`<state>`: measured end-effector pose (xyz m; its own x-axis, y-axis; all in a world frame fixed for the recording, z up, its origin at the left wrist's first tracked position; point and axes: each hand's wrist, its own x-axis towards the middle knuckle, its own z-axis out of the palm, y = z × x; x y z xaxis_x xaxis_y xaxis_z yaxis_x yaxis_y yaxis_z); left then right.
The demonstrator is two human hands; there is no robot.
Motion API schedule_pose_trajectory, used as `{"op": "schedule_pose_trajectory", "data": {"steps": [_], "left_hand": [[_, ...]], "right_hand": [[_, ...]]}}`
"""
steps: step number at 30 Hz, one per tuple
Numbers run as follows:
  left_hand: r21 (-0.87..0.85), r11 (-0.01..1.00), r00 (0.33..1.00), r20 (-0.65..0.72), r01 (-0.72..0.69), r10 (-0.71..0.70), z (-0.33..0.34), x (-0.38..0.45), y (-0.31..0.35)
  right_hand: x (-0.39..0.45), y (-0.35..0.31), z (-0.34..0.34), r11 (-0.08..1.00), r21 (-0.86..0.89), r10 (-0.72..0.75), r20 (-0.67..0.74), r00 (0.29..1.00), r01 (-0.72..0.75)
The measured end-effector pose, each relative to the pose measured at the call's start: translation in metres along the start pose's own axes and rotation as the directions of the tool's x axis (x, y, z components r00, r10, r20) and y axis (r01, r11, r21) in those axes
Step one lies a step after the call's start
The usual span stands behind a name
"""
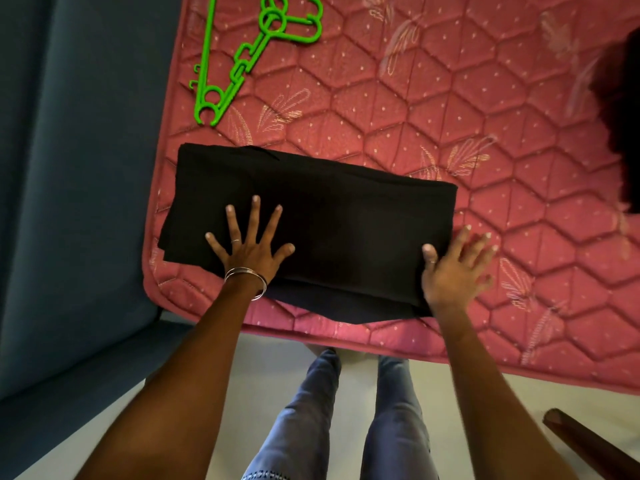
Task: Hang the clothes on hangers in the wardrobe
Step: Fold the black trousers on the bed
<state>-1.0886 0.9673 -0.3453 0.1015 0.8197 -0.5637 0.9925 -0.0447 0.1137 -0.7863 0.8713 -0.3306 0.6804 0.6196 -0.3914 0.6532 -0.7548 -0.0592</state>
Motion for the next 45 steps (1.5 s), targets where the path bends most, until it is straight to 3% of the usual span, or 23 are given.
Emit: {"op": "schedule_pose_trajectory", "data": {"steps": [2, 3, 5, 6, 7, 8, 9, 11, 12, 14, 17, 19, 20, 21, 23, 25, 26, 31, 35, 39, 42, 45], "left_hand": [[0.015, 1.000, 0.999, 0.036, 0.002, -0.003, -0.003, 0.002, 0.001], [0.021, 1.000, 0.998, 0.056, 0.006, -0.007, -0.004, 0.003, 0.000], [0.036, 0.999, 0.997, 0.081, 0.006, -0.009, -0.009, 0.004, 0.000], [0.040, 0.999, 0.995, 0.096, 0.007, -0.011, -0.010, 0.004, 0.000], [0.041, 0.999, 0.993, 0.115, 0.008, -0.013, -0.012, 0.004, 0.001], [0.041, 0.999, 0.991, 0.134, 0.010, -0.016, -0.014, 0.005, 0.003], [0.048, 0.999, 0.988, 0.154, 0.019, -0.027, -0.016, 0.006, 0.004], [0.070, 0.997, 0.980, 0.190, 0.044, -0.057, -0.019, 0.007, 0.007], [0.077, 0.995, 0.977, 0.202, 0.056, -0.070, -0.021, 0.006, 0.009], [0.087, 0.994, 0.970, 0.226, 0.068, -0.086, -0.026, 0.005, 0.014], [0.095, 0.991, 0.971, 0.210, 0.094, -0.112, -0.041, 0.001, 0.025], [-0.007, 0.988, 0.980, 0.125, 0.155, -0.153, -0.053, -0.005, 0.034], [-0.139, 0.976, 0.984, 0.066, 0.171, -0.163, -0.054, -0.004, 0.036], [-0.329, 0.927, 0.982, 0.017, 0.181, -0.186, -0.057, -0.002, 0.039], [-0.692, 0.692, 0.959, -0.002, 0.205, -0.285, -0.074, 0.000, 0.049], [-0.860, 0.481, 0.946, 0.005, 0.170, -0.325, -0.094, 0.005, 0.056], [-0.878, 0.457, 0.940, -0.025, 0.142, -0.341, -0.105, 0.011, 0.056], [-0.879, 0.473, 0.899, -0.164, 0.054, -0.407, -0.149, 0.071, 0.034], [-0.781, 0.623, 0.880, -0.272, 0.035, -0.390, -0.188, 0.143, 0.024], [-0.496, 0.865, 0.913, -0.381, -0.071, -0.144, -0.216, 0.220, 0.033], [-0.291, 0.932, 0.916, -0.392, -0.216, 0.090, -0.213, 0.270, 0.047], [-0.083, 0.984, 0.936, -0.328, -0.160, 0.125, -0.203, 0.300, 0.060]], "right_hand": [[-0.017, -0.034, 0.001, 0.975, -0.015, -0.220, -0.110, 0.969, 0.220], [-0.025, -0.050, 0.002, 0.920, -0.039, -0.392, -0.086, 0.916, 0.390], [-0.031, -0.066, 0.013, 0.686, -0.065, -0.720, 0.086, 0.689, 0.725], [-0.028, -0.065, 0.016, 0.577, -0.073, -0.793, 0.187, 0.579, 0.814], [-0.022, -0.058, 0.018, 0.541, -0.094, -0.799, 0.253, 0.545, 0.836], [-0.013, -0.046, 0.019, 0.586, -0.126, -0.756, 0.272, 0.596, 0.800], [-0.005, -0.033, 0.018, 0.698, -0.144, -0.656, 0.264, 0.707, 0.701], [0.009, -0.008, 0.010, 0.927, -0.102, -0.330, 0.238, 0.914, 0.361], [0.016, 0.001, 0.004, 0.975, -0.050, -0.195, 0.260, 0.946, 0.215], [0.022, 0.005, -0.010, 0.996, 0.011, -0.091, 0.332, 0.939, 0.093], [0.017, -0.013, -0.030, 0.995, 0.041, -0.098, 0.206, 0.974, 0.091], [0.012, -0.027, -0.046, 0.984, 0.138, -0.130, 0.117, 0.985, 0.113], [0.010, -0.034, -0.051, 0.968, 0.201, -0.176, 0.102, 0.979, 0.153], [0.010, -0.042, -0.056, 0.941, 0.263, -0.247, 0.096, 0.964, 0.215], [0.019, -0.059, -0.069, 0.866, 0.376, -0.387, 0.086, 0.918, 0.330], [0.034, -0.077, -0.082, 0.803, 0.488, -0.434, 0.084, 0.897, 0.343], [0.041, -0.089, -0.088, 0.778, 0.525, -0.450, 0.084, 0.889, 0.345], [0.072, -0.136, -0.109, 0.721, 0.586, -0.490, 0.055, 0.870, 0.369], [0.112, -0.177, -0.094, 0.723, 0.635, -0.383, 0.042, 0.923, 0.271], [0.150, -0.223, -0.075, 0.731, 0.601, -0.376, -0.043, 0.926, 0.325], [0.164, -0.255, -0.063, 0.723, 0.550, -0.433, -0.113, 0.894, 0.419], [0.174, -0.274, -0.053, 0.714, 0.556, -0.420, -0.144, 0.896, 0.425]]}}
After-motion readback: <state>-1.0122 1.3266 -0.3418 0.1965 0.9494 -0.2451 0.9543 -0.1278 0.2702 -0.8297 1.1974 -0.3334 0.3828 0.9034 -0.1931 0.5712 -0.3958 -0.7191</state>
